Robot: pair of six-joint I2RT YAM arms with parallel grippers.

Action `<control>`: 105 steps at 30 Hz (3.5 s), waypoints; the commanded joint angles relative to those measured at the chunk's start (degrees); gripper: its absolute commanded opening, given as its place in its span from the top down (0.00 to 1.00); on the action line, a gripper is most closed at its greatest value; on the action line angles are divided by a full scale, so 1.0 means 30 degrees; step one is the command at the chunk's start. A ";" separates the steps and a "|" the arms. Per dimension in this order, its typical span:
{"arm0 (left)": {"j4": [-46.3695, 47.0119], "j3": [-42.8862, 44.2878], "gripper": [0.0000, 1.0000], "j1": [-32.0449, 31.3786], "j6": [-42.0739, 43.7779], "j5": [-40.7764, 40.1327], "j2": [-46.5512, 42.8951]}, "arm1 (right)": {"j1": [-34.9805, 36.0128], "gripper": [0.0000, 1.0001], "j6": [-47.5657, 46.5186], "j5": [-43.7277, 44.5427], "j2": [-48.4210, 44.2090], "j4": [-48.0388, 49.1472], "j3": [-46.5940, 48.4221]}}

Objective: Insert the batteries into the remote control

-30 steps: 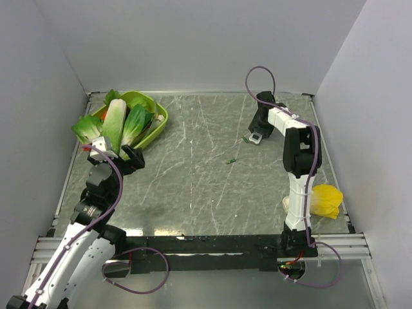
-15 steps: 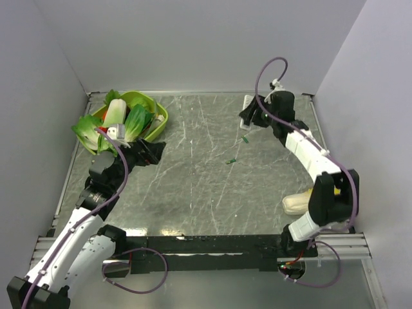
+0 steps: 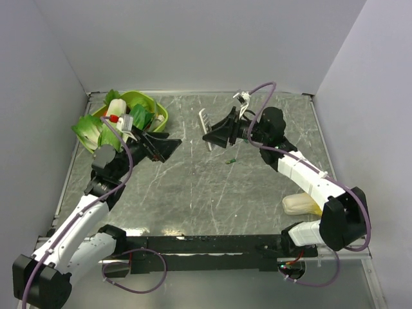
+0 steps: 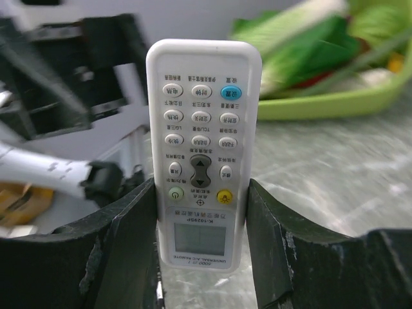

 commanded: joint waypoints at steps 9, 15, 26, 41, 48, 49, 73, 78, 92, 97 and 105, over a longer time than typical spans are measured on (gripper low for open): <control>0.6207 0.1107 0.03 -0.1050 -0.2878 0.3598 0.1858 | 0.1898 0.77 0.3785 -0.4923 -0.0045 1.0475 -0.0877; 0.8548 0.1018 0.03 -0.1607 -0.3874 0.3743 0.2591 | 0.2835 0.77 0.3960 -0.5657 0.0541 1.0856 -0.0465; 0.9226 0.1664 0.01 -0.2398 -0.4315 0.4653 0.3646 | 0.3305 0.76 0.4547 -0.5480 0.0953 1.1766 -0.0584; 0.1296 0.3127 0.88 -0.2779 0.3293 0.1705 0.2067 | 0.3482 0.42 0.0449 -0.4632 0.0048 0.5359 -0.0380; -0.4510 0.3422 0.99 -0.2867 0.7494 -0.4064 0.0923 | 0.3539 0.06 -0.4033 -0.0685 -0.1741 -0.3519 0.1611; -0.4659 0.3393 0.99 -0.2867 0.6971 -0.4658 0.0893 | 0.3598 0.02 -0.4153 -0.0008 -0.1888 -0.4019 0.1759; -0.7708 0.4915 0.99 -0.2897 -0.3962 -1.0347 0.1332 | 0.8549 0.07 -0.4946 1.1543 0.1536 0.1160 0.0002; -0.7562 0.4741 0.99 -0.2897 -0.4050 -1.0377 0.1245 | 0.8725 0.21 -0.4886 1.0839 0.2211 0.1279 0.0471; -0.7679 0.4975 0.89 -0.2868 -0.3611 -1.0436 0.1128 | 0.8696 0.92 -0.4829 1.0019 0.2506 0.1073 0.1028; -0.7239 0.4653 0.38 -0.2838 -0.2734 -1.0581 0.0426 | 0.8492 1.00 -0.4040 0.9346 0.1979 0.1307 0.1028; -0.2206 0.1170 0.12 -0.0029 -0.1062 -0.5171 -0.3088 | 0.7145 1.00 -0.1288 0.6448 0.0720 0.2974 0.0648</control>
